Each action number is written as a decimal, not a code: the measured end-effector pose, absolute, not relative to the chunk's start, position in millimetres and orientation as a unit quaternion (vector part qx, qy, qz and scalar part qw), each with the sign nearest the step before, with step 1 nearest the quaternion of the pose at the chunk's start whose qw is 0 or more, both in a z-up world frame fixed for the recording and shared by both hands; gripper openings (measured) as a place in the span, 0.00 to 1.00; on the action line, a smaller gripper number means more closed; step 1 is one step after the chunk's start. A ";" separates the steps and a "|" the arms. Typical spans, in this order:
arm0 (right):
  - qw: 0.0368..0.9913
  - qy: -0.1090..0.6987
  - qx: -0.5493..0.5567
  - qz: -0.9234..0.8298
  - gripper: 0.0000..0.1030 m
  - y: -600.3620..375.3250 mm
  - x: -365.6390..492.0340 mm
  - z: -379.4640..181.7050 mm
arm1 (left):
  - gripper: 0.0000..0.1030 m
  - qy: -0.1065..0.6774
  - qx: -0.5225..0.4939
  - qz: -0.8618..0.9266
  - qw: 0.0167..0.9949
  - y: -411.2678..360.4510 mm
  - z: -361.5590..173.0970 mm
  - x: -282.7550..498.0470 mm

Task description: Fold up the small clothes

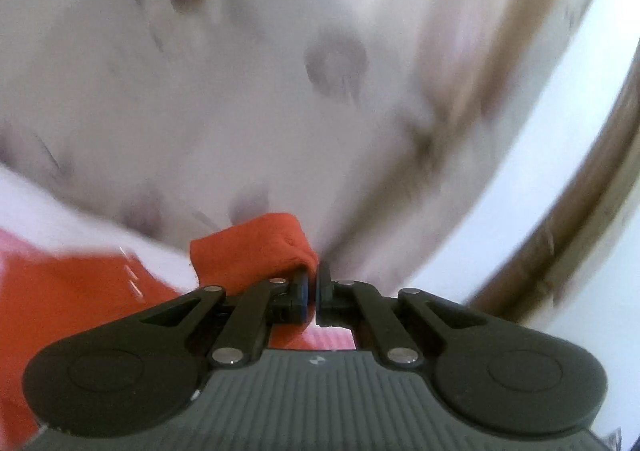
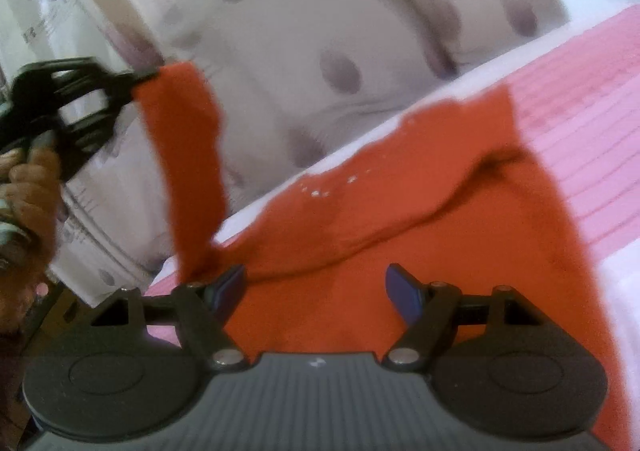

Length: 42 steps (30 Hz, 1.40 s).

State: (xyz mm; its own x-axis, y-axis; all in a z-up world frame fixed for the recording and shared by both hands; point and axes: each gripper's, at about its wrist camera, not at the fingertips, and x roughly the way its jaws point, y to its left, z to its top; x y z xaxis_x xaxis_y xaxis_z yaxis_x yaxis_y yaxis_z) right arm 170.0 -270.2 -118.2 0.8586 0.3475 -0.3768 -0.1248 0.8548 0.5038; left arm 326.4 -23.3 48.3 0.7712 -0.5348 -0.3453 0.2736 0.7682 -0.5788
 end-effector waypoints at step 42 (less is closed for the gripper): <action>0.933 0.214 0.291 -0.003 0.79 -364.7 237.6 -103.7 | 1.00 0.194 -0.295 -0.076 0.932 102.9 -113.8 241.1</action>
State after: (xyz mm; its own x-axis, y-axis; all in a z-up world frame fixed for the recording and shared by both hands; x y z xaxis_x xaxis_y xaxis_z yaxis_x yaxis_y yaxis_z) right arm 237.6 -364.7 -103.7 0.9087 0.1191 -0.4000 0.1294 0.8308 0.5413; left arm 241.1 102.9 -113.8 0.9132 -0.2568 -0.3164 0.0278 0.8139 -0.5803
